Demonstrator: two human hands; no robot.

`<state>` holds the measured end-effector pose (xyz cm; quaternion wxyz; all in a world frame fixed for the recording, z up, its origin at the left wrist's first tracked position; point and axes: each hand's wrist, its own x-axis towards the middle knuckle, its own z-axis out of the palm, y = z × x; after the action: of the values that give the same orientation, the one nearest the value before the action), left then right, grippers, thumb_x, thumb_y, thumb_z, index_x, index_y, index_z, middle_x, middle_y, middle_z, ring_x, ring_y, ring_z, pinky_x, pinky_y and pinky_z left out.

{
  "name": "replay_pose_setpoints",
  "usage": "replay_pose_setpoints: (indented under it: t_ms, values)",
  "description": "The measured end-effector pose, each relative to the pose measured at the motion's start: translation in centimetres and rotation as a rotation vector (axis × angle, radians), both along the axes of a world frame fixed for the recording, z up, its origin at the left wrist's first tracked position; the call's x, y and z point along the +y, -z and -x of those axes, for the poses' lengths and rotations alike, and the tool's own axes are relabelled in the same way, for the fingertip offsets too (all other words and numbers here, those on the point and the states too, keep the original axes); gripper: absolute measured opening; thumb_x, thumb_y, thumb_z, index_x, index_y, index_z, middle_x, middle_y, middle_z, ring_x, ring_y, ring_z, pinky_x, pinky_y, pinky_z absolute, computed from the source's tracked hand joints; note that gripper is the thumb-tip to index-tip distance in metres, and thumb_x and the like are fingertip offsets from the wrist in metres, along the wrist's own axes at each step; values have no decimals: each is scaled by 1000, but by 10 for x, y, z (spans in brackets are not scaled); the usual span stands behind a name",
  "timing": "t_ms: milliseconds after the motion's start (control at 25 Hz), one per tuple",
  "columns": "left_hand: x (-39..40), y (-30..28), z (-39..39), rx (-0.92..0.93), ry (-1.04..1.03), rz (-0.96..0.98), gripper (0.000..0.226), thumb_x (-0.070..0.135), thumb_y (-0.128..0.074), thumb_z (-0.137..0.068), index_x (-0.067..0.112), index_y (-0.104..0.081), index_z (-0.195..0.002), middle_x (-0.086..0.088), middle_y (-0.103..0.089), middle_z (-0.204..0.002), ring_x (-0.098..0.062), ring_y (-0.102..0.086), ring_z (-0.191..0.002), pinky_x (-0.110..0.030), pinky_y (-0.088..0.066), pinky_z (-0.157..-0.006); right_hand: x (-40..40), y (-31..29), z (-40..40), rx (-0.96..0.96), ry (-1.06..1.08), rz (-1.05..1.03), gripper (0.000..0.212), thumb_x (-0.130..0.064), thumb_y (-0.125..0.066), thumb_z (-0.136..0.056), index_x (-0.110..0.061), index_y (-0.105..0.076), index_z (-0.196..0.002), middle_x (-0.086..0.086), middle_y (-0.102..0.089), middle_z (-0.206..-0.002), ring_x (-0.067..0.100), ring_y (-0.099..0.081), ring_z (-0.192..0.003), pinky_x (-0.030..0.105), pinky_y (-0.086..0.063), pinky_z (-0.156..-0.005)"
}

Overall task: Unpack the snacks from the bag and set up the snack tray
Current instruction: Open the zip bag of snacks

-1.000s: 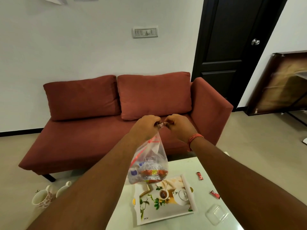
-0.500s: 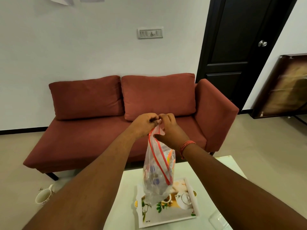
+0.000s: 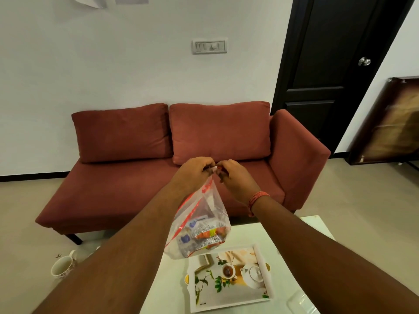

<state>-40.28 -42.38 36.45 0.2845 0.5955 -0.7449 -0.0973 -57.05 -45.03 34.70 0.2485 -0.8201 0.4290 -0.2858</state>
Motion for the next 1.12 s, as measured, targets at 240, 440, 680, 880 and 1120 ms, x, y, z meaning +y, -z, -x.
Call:
replay_pose_setpoints:
  t_ms: [240,440,680,880,1120]
  values:
    - [-1,-1,6,8,14,-3,12,24,-60,-94,15,-65,-88,0,-63,-84,-17,-57,-76,-31,-44,-67,7,4,-4,-36,23,-17,26,-19,-61,-94,-13,-60,-119,5,-57,-112,20,-59,-95,34,-52,-81]
    - [5,3,3,-87,-1,58,11,24,-60,-92,15,-62,-85,2,-57,-81,-16,-52,-71,-35,-44,-61,-3,-9,3,230,51,156,18,-2,-52,-92,-12,-67,-95,5,-64,-89,24,-63,-78,41,-53,-68]
    - [6,-7,6,-67,-25,103,17,24,-58,-92,19,-52,-76,6,-49,-75,-17,-48,-65,-35,-39,-56,-11,-27,11,275,98,280,17,-4,-52,-86,-19,-60,-83,2,-64,-86,27,-61,-77,40,-51,-66]
    - [8,-11,-18,-80,-58,77,18,27,-57,-93,20,-53,-77,6,-52,-76,-15,-48,-68,-36,-44,-62,-25,-42,33,255,136,262,24,-1,-49,-83,-23,-52,-74,3,-64,-84,28,-59,-78,43,-52,-71]
    - [9,-23,-37,-139,-68,-21,12,28,-61,-92,19,-64,-86,7,-61,-85,-15,-55,-74,-36,-49,-68,-40,-52,55,289,201,239,21,-1,-52,-86,-19,-60,-78,-4,-60,-79,22,-59,-76,40,-53,-70]
